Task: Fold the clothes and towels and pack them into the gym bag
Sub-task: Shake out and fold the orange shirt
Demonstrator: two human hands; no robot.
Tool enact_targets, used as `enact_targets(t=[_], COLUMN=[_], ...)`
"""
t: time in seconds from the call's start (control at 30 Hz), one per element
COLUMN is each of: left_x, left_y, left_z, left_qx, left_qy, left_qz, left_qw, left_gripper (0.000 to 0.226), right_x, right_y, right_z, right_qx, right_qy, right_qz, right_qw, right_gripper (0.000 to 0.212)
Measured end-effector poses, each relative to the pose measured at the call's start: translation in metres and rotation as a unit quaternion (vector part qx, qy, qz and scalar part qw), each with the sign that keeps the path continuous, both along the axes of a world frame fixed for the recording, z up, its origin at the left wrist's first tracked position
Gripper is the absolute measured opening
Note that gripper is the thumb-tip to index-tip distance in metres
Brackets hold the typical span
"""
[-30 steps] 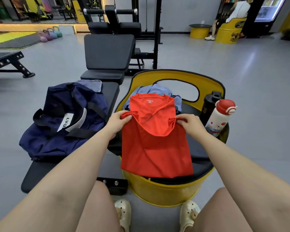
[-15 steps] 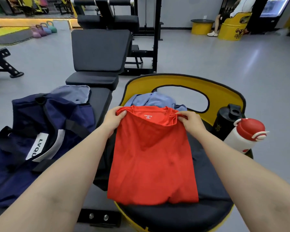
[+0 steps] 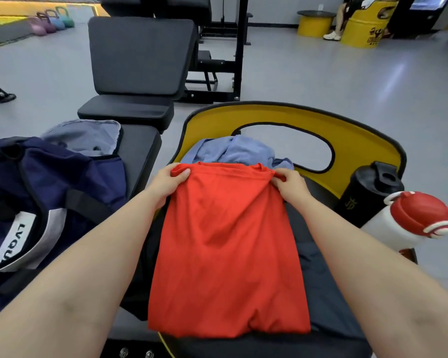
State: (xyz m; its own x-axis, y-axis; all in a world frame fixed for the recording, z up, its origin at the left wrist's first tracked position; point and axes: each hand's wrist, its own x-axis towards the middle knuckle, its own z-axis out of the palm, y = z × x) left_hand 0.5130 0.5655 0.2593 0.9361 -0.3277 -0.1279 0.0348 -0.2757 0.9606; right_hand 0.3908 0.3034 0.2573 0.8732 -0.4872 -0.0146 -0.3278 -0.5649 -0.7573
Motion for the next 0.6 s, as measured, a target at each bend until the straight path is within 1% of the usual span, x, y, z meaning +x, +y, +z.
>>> enact_targets(t=[0.1, 0.13, 0.27, 0.47, 0.53, 0.6], left_x=[-0.001, -0.003, -0.016, -0.048, -0.059, -0.071], left_y=[0.003, 0.004, 0.013, 0.035, 0.044, 0.053], left_z=[0.001, 0.003, 0.018, 0.059, 0.072, 0.085], left_qx=[-0.024, -0.032, -0.062, -0.051, -0.044, -0.045], left_qy=[0.023, 0.022, 0.004, -0.068, -0.091, -0.083], left_qz=[-0.013, -0.006, -0.001, 0.014, 0.032, 0.053], left_qw=[0.999, 0.999, 0.998, 0.996, 0.994, 0.994], left_gripper=[0.028, 0.030, 0.030, 0.025, 0.031, 0.038], right_x=[-0.004, -0.006, -0.023, -0.059, -0.073, -0.087], right_y=[-0.002, -0.003, 0.001, 0.016, 0.022, 0.027], right_z=[0.004, 0.006, 0.020, 0.056, 0.070, 0.083], right_qx=[0.010, 0.012, 0.022, -0.001, -0.011, -0.016], right_qy=[-0.003, -0.006, -0.034, -0.067, -0.080, -0.082], right_qz=[-0.007, -0.012, -0.035, -0.050, -0.052, -0.054], right_qw=[1.000, 1.000, 0.999, 0.997, 0.995, 0.995], right_gripper=[0.021, 0.021, 0.019, 0.019, 0.021, 0.021])
